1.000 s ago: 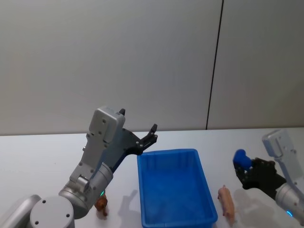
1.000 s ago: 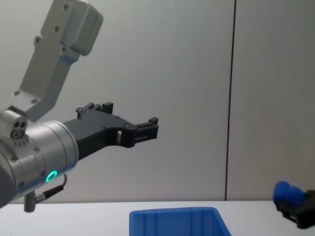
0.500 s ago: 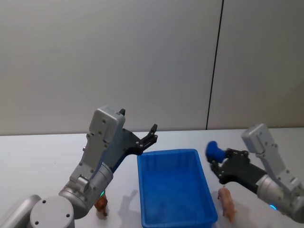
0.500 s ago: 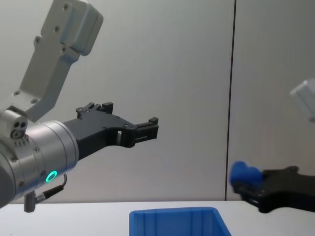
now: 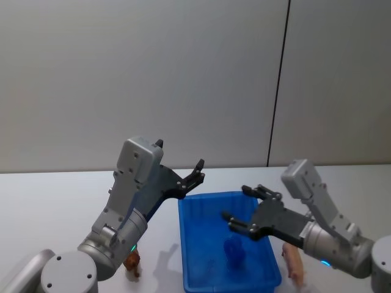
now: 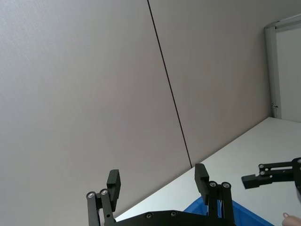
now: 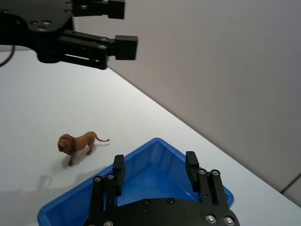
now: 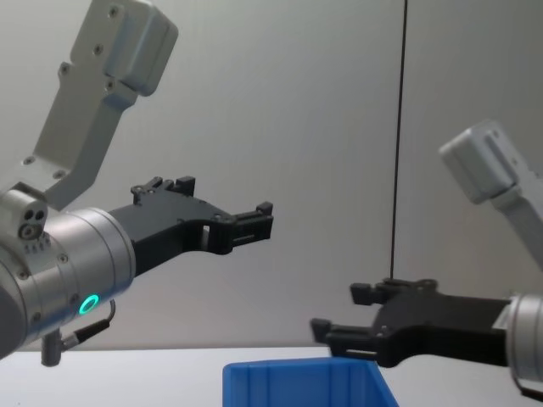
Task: Pick up the two dolls from the table and place them into the box.
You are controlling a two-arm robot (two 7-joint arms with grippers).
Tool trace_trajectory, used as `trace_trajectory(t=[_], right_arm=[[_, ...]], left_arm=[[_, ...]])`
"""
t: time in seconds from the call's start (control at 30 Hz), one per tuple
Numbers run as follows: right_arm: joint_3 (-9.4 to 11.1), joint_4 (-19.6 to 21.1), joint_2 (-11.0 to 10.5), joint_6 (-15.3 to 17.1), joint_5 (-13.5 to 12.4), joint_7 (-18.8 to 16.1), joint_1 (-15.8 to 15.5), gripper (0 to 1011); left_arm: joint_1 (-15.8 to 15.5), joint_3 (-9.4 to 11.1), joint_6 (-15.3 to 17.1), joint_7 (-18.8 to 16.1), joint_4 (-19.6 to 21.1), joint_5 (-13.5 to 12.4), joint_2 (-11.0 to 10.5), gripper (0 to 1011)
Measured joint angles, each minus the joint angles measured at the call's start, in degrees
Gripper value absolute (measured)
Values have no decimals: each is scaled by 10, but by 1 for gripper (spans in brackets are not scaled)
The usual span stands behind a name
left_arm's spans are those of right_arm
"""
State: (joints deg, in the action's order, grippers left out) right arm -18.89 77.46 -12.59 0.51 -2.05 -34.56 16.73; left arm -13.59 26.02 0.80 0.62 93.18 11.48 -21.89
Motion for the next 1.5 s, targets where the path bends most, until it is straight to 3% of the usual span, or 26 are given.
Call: trace_trajectory(t=[0.33, 0.6, 0.97, 1.5], right_arm=[[-7, -30, 11, -19, -10, -28, 19, 1001], [-2, -31, 6, -20, -23, -11, 15, 1003], [13, -6, -16, -10, -49, 46, -15, 1003], [42, 58, -56, -7, -101, 170, -84, 1003]], left_arm=[[0, 0, 0, 0, 0, 0, 0, 1001], [0, 0, 0, 0, 0, 0, 0, 1001], [0, 0, 0, 0, 0, 0, 0, 1001], [0, 0, 0, 0, 0, 0, 0, 1001]])
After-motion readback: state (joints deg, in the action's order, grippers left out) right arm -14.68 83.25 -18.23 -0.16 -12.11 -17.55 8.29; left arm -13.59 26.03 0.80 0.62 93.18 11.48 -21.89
